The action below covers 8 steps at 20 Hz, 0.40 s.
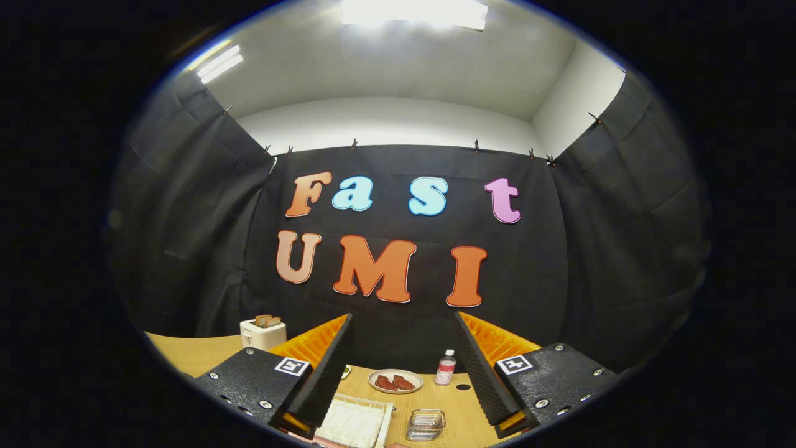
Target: Take the plate from the dish rack, then take the spoon from the basket and place it into the plate.
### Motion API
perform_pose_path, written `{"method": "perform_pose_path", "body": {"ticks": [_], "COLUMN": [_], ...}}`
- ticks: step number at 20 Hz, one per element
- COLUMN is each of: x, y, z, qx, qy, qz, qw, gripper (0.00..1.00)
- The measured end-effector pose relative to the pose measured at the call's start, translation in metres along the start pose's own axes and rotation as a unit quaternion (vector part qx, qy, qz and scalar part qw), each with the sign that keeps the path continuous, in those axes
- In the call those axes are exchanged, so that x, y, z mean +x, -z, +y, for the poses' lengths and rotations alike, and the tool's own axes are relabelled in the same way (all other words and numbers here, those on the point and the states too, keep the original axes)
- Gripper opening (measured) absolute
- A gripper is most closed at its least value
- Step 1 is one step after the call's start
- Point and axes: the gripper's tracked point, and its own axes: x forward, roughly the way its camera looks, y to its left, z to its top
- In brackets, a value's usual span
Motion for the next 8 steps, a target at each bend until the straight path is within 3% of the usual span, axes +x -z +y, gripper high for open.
{"method": "perform_pose_path", "body": {"ticks": [8], "x": [0.012], "y": [0.008], "z": [-0.001], "qx": [-0.012], "qy": [0.001], "qz": [0.004], "qw": [1.000], "gripper": [0.94]}}
